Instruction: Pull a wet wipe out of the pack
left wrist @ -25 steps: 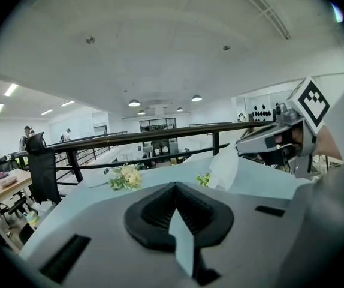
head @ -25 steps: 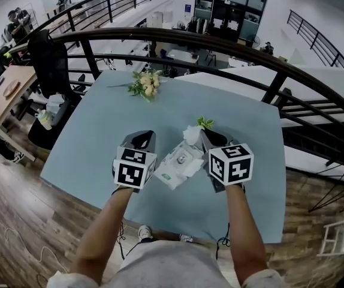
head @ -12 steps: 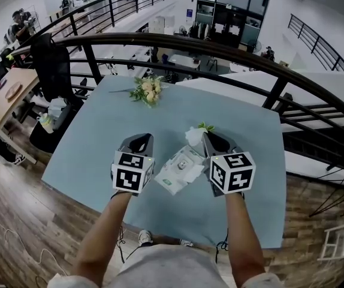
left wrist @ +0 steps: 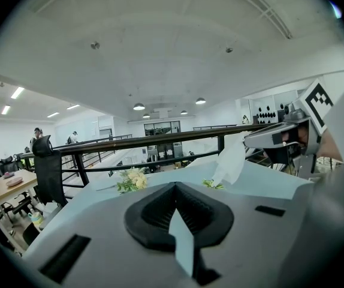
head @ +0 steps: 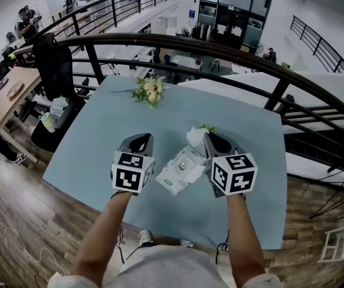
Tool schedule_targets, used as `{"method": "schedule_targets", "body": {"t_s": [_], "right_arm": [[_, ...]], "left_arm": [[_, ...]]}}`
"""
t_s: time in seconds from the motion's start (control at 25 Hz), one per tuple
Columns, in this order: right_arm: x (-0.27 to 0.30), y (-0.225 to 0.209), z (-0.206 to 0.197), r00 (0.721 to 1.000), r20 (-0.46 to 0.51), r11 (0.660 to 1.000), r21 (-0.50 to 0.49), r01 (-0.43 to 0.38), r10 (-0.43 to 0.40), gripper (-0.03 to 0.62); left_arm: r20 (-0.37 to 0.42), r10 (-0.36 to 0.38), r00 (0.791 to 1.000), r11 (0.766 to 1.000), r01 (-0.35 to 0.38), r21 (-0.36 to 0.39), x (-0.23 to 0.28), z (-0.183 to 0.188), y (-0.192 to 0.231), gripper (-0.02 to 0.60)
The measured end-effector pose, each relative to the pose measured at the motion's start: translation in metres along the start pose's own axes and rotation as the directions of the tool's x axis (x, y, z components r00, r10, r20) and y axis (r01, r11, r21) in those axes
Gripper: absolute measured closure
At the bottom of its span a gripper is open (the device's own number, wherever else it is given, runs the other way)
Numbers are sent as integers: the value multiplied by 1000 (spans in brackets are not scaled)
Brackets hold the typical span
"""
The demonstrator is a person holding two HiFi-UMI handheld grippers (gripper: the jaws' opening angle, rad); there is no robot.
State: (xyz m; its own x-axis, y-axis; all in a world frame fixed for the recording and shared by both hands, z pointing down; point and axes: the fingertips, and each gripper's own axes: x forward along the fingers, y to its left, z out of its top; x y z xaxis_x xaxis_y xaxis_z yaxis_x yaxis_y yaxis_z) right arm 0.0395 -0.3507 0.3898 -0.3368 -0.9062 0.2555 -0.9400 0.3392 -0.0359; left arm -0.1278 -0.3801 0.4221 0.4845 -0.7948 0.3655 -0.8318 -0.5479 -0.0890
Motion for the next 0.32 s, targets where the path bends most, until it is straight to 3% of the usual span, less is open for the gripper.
{"method": "schedule_targets", "body": {"t_s": [0.32], "right_arm": [[4, 0, 0, 1000, 0, 1000, 1, 0, 0, 580]], "left_arm": [[1, 2, 1000, 1000, -2, -6, 1, 0, 5, 586]]}}
